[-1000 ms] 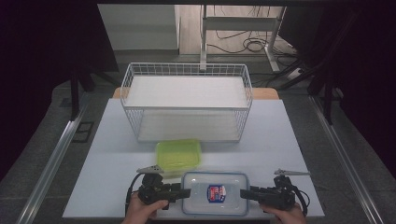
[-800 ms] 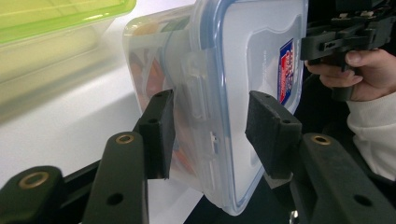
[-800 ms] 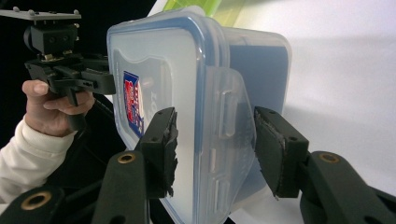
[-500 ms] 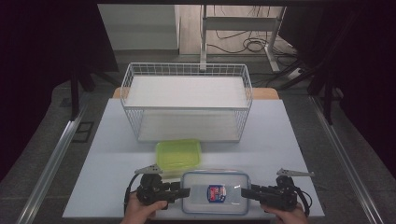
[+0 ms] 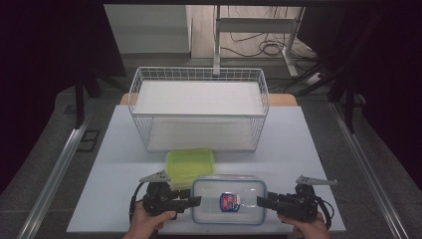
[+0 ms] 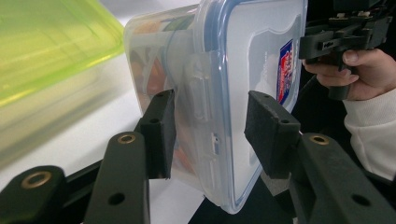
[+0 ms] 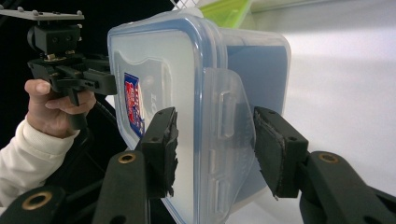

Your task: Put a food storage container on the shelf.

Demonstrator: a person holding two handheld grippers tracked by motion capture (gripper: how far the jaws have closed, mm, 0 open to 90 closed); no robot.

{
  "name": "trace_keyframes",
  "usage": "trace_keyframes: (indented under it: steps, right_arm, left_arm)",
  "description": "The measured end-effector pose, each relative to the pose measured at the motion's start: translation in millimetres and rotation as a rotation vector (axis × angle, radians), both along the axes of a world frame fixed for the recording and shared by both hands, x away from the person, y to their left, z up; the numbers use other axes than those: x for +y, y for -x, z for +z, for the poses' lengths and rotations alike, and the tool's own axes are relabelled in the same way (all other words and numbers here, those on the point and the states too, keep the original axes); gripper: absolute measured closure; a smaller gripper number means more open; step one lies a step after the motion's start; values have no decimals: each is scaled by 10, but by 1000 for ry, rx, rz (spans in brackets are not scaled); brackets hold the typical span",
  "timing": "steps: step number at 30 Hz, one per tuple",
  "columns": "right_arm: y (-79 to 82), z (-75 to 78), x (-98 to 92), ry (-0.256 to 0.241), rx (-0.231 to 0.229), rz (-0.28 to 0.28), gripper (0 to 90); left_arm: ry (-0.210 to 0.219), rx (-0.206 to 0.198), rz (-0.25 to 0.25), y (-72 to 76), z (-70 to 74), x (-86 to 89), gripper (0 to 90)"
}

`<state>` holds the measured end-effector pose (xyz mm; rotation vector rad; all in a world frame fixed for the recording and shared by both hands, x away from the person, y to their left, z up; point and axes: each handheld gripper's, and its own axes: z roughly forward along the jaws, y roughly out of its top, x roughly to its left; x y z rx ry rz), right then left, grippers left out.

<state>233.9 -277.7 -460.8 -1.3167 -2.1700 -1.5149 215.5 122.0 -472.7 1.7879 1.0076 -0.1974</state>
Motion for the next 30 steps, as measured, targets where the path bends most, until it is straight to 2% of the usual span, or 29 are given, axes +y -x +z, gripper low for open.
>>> trace_keyframes:
  steps: [3,10,11,16,17,20,21,30]
  right_arm:
    - [-31,60,21,-2,-13,1,511]
    - [-129,200,62,-13,-52,1,510]
    - [-169,254,83,-19,-60,2,510]
    - [-257,367,133,-21,-88,6,510]
    - [-302,431,163,-22,-102,9,510]
    - [-335,478,187,-25,-109,11,511]
    - [-381,528,213,-29,-122,15,510]
    - [-608,769,345,-43,-168,28,511]
  left_arm:
    - [11,-13,1,-43,88,38,542]
    - [1,-50,2,-155,272,85,543]
    - [1,-63,4,-192,336,110,543]
    - [4,-87,4,-266,451,170,545]
    - [6,-94,5,-285,484,187,545]
    - [10,-108,13,-326,560,225,546]
    - [13,-122,18,-354,619,257,546]
    - [22,-159,31,-532,874,393,550]
